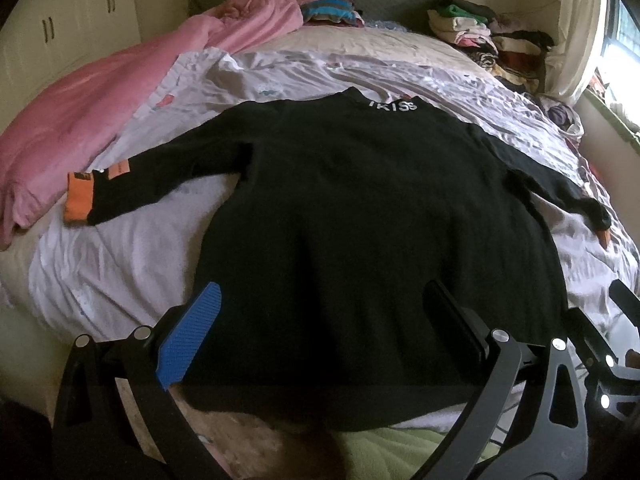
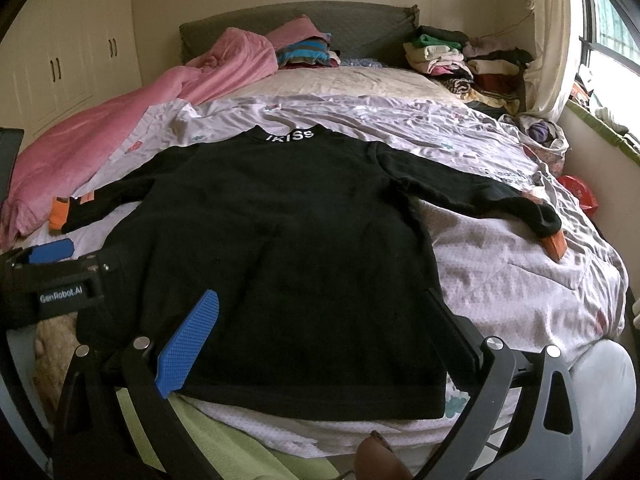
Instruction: Fold small clothes
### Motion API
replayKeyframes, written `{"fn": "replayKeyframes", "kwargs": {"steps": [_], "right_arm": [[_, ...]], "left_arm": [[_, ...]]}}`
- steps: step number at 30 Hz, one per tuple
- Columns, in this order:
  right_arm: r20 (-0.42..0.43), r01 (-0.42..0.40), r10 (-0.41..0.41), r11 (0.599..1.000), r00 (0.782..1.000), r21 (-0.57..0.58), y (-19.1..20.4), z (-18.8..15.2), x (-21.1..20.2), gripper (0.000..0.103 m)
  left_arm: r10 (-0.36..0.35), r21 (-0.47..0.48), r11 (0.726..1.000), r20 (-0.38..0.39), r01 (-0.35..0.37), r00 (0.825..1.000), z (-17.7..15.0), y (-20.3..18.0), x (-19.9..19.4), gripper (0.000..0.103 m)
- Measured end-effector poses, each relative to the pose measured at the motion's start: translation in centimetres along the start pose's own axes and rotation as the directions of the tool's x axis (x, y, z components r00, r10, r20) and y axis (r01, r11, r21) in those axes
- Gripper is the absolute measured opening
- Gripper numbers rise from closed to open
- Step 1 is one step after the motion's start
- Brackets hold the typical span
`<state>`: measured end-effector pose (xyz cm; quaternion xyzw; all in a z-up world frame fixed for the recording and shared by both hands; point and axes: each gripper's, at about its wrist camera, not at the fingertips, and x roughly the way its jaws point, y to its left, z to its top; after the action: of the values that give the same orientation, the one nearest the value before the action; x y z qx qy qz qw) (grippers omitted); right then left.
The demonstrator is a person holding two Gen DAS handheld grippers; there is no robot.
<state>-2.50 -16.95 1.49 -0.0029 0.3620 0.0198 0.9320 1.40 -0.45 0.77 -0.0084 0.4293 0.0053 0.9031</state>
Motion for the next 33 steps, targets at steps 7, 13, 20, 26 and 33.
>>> {"fn": "replayKeyframes", "kwargs": {"steps": [7, 13, 20, 26, 33], "right_arm": [[-0.002, -0.012, 0.012, 1.0, 1.0, -0.004, -0.5, 1.4, 0.5, 0.099], [-0.008, -0.04, 0.04, 0.999, 0.999, 0.033, -1.6, 4.4, 1.7, 0.099], [-0.025, -0.028, 0.031, 0.995, 0.999, 0.093, -3.4, 7.4, 3.6, 0.099], [-0.031, 0.01, -0.006, 0.991, 1.0, 0.132, -5.6, 9.2, 5.5, 0.099], [-0.044, 0.063, -0.055, 0.977, 0.997, 0.203, -9.1, 11.2, 8.2, 0.099]], "left_arm": [[-0.015, 0.005, 1.0, -0.005, 0.015, 1.0, 2.5, -0.1, 0.4, 0.095], [-0.022, 0.004, 1.0, 0.0, 0.022, 1.0, 4.7, -0.2, 0.8, 0.095], [-0.024, 0.015, 1.0, 0.01, 0.024, 1.0, 8.1, -0.4, 1.7, 0.095], [-0.036, 0.005, 0.999, 0.004, 0.036, 0.999, 10.6, -0.6, 3.4, 0.095], [-0.044, 0.007, 0.999, -0.009, 0.044, 0.999, 13.5, -1.6, 6.3, 0.095]]}}
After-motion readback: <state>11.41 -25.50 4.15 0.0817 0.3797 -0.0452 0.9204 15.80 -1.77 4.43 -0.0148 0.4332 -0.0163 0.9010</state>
